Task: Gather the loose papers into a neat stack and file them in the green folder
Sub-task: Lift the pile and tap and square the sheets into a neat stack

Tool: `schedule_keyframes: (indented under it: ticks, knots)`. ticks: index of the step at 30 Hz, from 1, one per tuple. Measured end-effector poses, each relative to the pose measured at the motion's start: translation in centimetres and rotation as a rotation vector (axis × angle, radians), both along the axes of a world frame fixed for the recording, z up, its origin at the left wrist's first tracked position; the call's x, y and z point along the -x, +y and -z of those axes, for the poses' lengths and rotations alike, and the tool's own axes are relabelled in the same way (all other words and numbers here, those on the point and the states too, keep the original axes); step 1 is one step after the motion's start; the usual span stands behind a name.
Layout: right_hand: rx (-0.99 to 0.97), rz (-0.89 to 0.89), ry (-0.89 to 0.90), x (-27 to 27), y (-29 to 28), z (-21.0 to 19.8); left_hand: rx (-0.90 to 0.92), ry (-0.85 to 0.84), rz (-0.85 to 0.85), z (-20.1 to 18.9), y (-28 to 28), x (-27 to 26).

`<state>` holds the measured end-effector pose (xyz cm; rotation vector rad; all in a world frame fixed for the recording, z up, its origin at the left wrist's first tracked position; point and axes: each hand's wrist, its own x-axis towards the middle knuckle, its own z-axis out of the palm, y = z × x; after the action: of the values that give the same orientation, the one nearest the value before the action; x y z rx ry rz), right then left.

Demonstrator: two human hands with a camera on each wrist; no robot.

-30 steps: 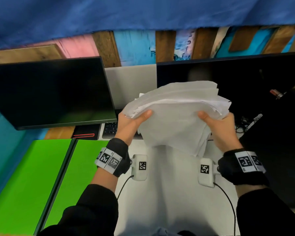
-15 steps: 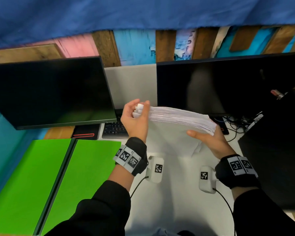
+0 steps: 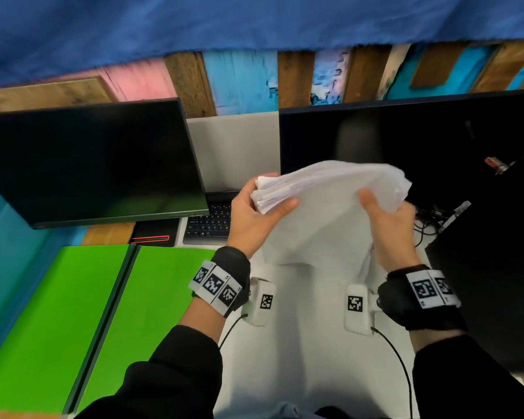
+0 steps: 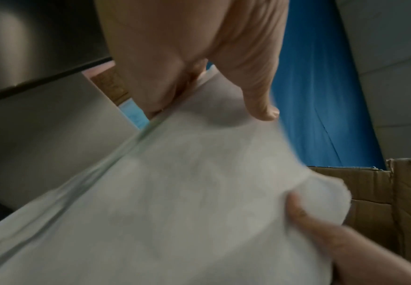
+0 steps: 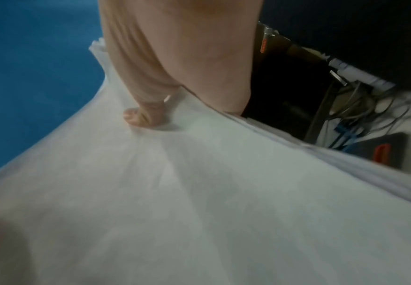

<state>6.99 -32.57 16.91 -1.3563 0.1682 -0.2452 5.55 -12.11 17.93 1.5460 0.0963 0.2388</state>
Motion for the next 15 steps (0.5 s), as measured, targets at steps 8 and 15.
schedule_keyframes:
  ticks: [8, 15]
  knots:
    - [0.134, -0.370, 0.036, 1.4, -1.9, 1.6, 0.011, 0.262, 0.043, 3.1, 2.5, 1.4]
    - [0.124, -0.223, 0.045, 1.1, -0.4, 0.7, 0.066, 0.185, 0.036, 2.2, 1.3, 1.6]
